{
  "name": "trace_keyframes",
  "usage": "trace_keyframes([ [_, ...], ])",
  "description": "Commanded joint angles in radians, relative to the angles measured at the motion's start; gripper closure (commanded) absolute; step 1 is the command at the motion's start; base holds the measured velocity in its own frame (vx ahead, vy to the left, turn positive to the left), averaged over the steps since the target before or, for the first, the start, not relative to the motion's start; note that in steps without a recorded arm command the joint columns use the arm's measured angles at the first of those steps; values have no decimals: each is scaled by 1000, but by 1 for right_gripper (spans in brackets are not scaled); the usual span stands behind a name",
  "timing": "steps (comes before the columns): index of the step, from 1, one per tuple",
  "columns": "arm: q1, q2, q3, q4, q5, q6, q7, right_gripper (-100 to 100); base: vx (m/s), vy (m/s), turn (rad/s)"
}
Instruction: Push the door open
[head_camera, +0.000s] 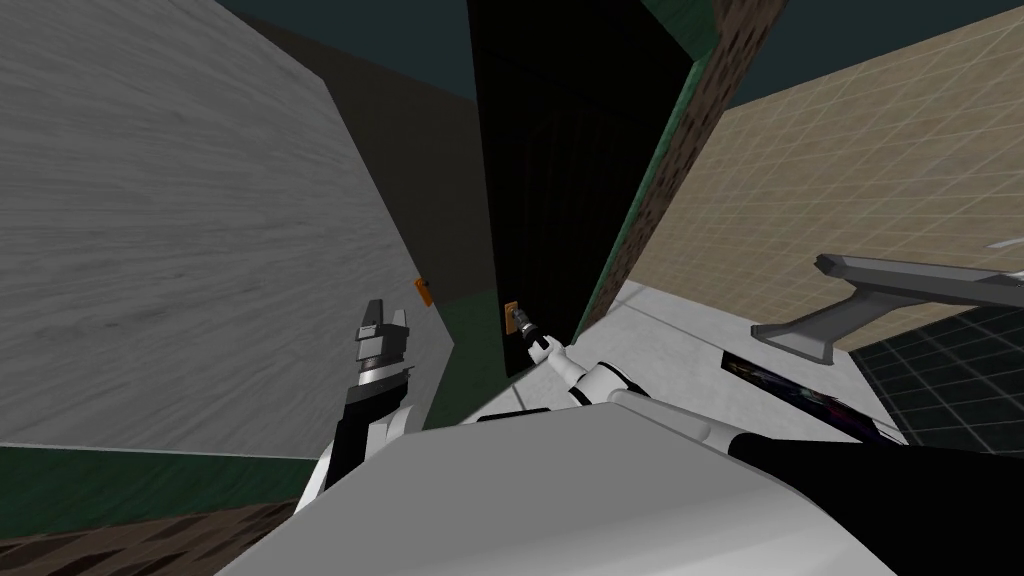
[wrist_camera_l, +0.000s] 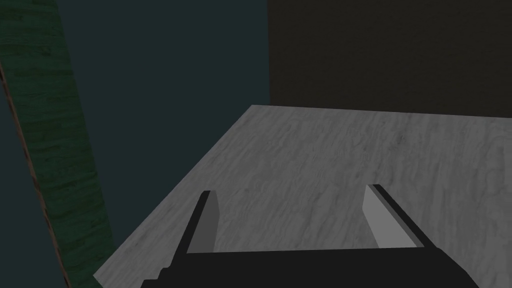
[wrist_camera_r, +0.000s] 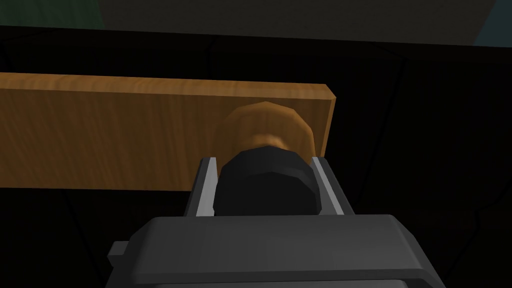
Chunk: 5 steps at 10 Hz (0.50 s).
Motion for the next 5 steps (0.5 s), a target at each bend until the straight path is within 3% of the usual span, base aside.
trace_keyframes([
  [1, 9, -14, -24, -13, -6, 10, 19, 100, 85, 95, -74],
  [5, 10, -19, -62, -10, -17, 12, 51, 100, 116, 113, -76],
])
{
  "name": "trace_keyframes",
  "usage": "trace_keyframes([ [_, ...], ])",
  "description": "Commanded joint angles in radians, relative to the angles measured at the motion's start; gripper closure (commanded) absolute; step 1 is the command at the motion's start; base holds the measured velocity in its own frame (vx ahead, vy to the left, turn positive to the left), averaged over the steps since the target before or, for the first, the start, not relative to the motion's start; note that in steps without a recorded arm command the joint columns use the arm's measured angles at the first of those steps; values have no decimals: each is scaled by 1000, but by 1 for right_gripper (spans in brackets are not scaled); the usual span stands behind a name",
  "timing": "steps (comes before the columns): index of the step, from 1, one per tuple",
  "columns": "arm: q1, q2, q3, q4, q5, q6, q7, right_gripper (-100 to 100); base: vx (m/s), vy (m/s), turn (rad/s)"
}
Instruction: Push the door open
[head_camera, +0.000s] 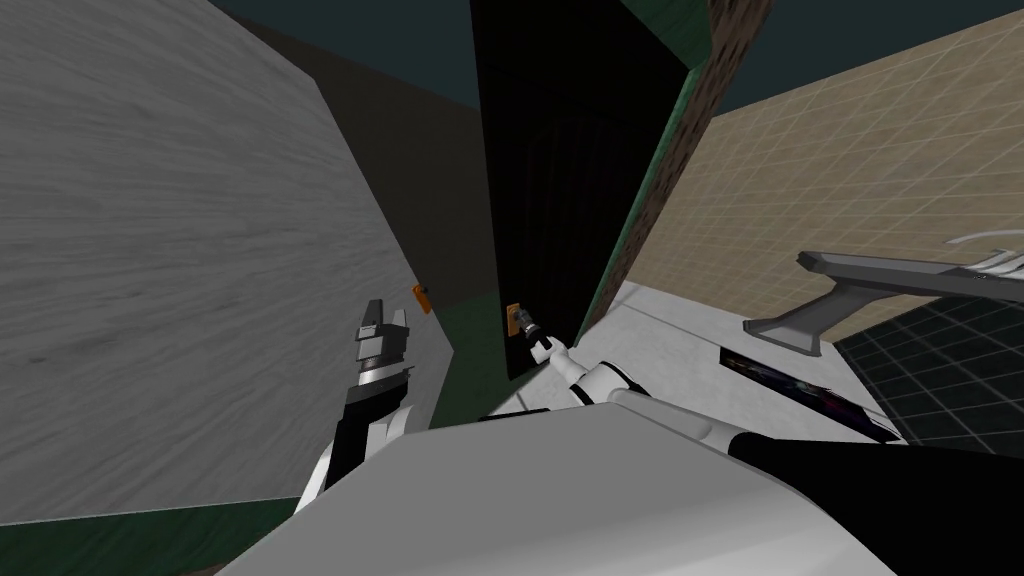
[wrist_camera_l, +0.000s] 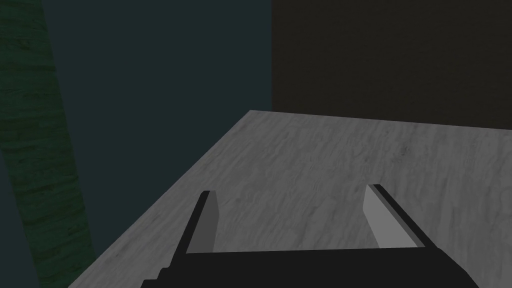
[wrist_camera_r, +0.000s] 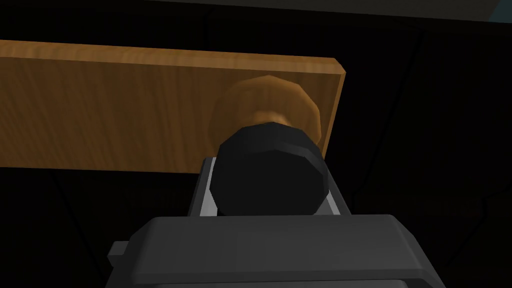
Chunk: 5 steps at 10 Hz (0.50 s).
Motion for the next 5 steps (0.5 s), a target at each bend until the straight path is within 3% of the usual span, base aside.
trace_keyframes([
  [1, 14, -13, -13, -50, -3, 18, 11, 100, 121, 74, -32],
  [3, 15, -13, -30, -50, -7, 19, 25, 100, 125, 78, -87],
  [4, 15, -13, -56, -48, -15, 20, 47, 100, 141, 107, -114],
  [5, 19, -24, -37, -50, -11, 21, 25, -100, -50, 59, -50],
])
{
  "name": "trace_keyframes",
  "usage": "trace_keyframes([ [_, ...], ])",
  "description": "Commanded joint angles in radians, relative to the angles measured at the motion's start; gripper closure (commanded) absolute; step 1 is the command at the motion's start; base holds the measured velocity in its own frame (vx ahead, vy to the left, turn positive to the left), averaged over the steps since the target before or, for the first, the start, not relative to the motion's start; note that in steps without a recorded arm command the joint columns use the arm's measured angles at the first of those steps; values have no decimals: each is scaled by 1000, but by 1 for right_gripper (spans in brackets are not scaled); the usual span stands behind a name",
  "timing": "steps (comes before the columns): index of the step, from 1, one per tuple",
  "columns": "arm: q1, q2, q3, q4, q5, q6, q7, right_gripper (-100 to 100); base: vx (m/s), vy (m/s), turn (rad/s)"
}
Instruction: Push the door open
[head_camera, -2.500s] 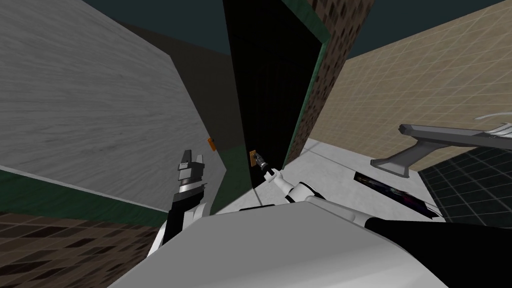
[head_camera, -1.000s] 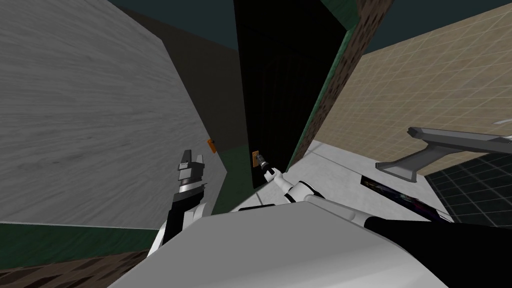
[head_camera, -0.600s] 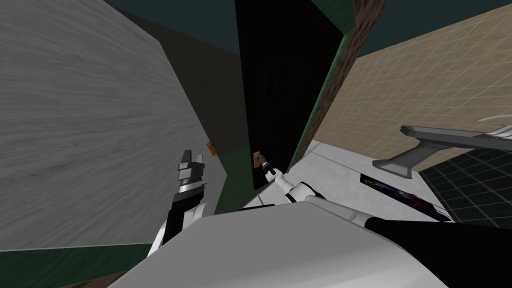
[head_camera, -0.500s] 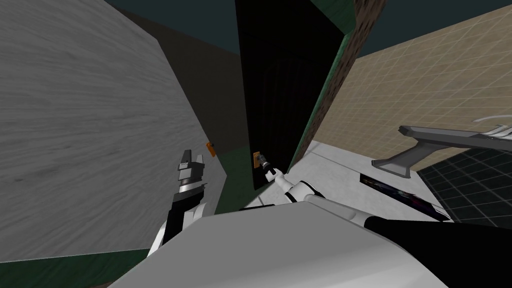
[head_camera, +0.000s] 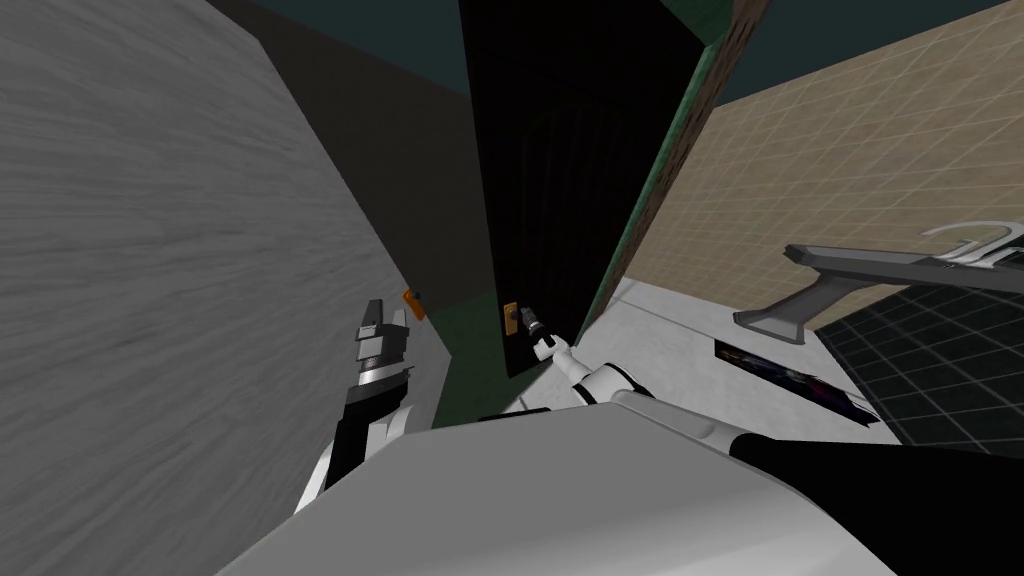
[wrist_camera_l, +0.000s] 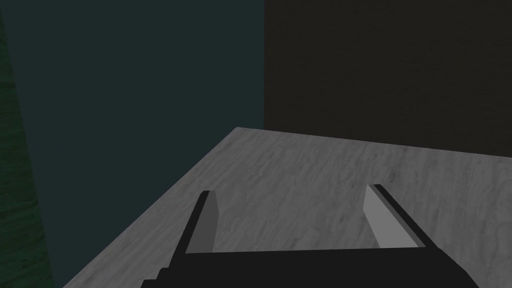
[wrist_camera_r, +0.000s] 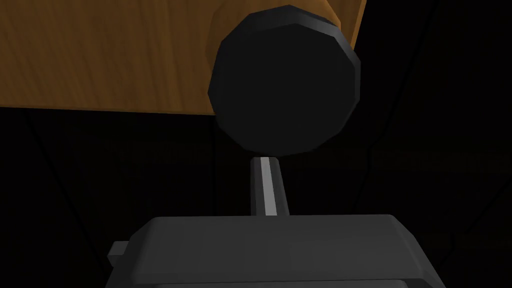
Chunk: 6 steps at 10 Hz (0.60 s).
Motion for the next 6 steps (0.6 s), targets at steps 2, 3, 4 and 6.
trace_keyframes([
  [2, 2, -2, 5, 0, 0, 2, -6, -100, -155, -18, 11],
  [3, 2, -1, 6, 0, 0, 3, -7, -100, -201, -3, -18],
  [4, 3, 1, 8, 0, 0, 4, -9, -100, -230, -54, -21],
  [6, 4, 14, 11, -1, -1, 7, -13, -100, -230, -33, -12],
])
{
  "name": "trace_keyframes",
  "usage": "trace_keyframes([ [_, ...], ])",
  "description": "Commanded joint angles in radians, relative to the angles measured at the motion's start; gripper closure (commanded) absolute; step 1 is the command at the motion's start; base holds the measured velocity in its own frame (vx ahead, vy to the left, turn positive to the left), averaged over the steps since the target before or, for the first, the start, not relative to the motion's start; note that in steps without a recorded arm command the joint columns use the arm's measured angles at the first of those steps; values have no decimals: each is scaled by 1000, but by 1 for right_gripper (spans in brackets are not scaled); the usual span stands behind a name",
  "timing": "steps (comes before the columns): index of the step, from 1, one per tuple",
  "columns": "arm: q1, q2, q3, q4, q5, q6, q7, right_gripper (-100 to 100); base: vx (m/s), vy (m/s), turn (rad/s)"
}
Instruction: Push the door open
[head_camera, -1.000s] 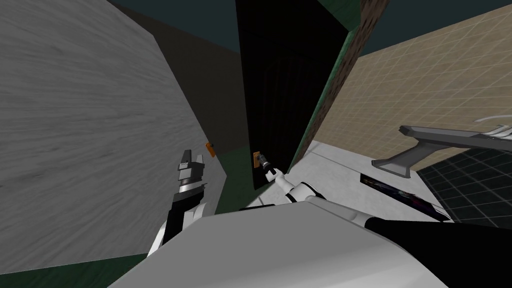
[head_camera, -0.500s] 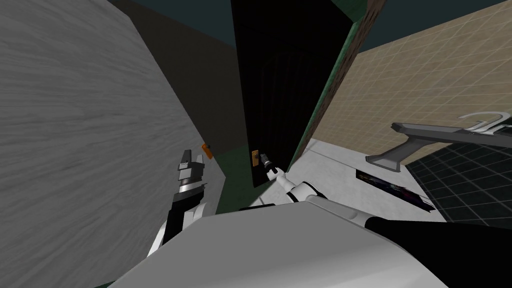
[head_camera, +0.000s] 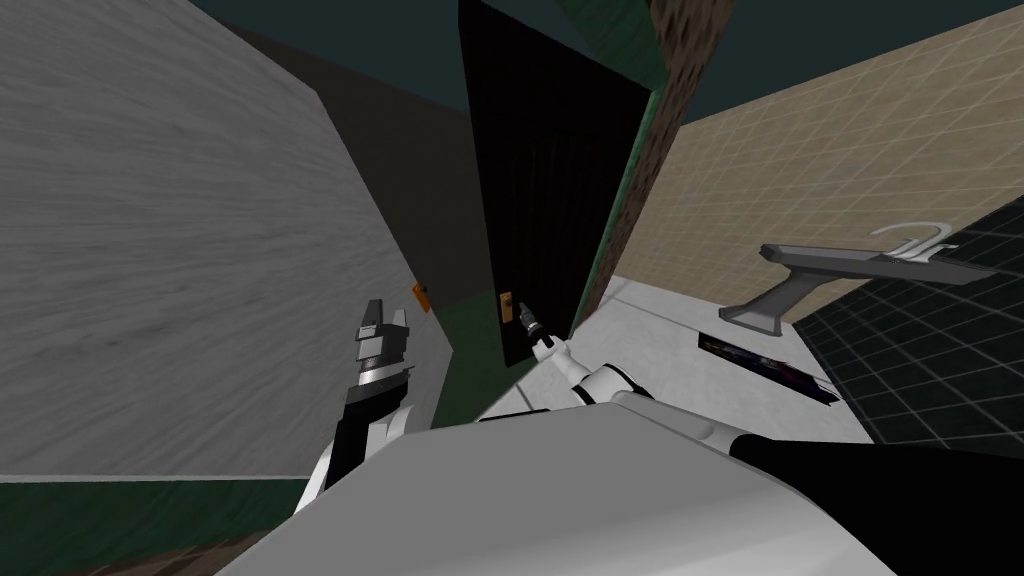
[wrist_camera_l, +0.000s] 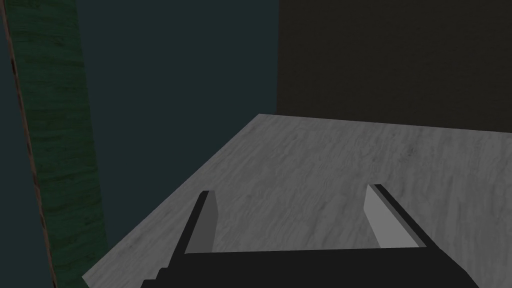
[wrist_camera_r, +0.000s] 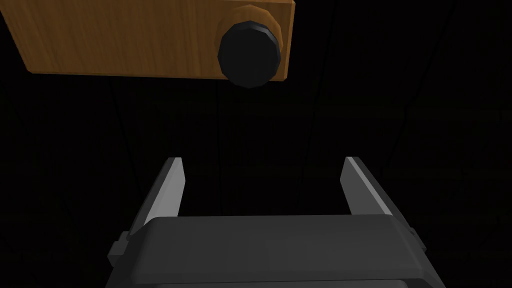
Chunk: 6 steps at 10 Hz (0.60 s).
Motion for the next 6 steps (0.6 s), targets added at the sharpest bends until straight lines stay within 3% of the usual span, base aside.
trace_keyframes([
  [1, -1, 16, 2, 5, -1, -2, -3, -100, -223, 25, -19],
  [2, 0, 27, 4, 5, -1, -1, -5, -100, -239, 16, -19],
  [3, 11, 19, 5, -21, 1, 11, -3, -100, -109, 3, -3],
  [6, 15, 3, 0, -22, 0, 8, 1, -100, 139, 38, 20],
])
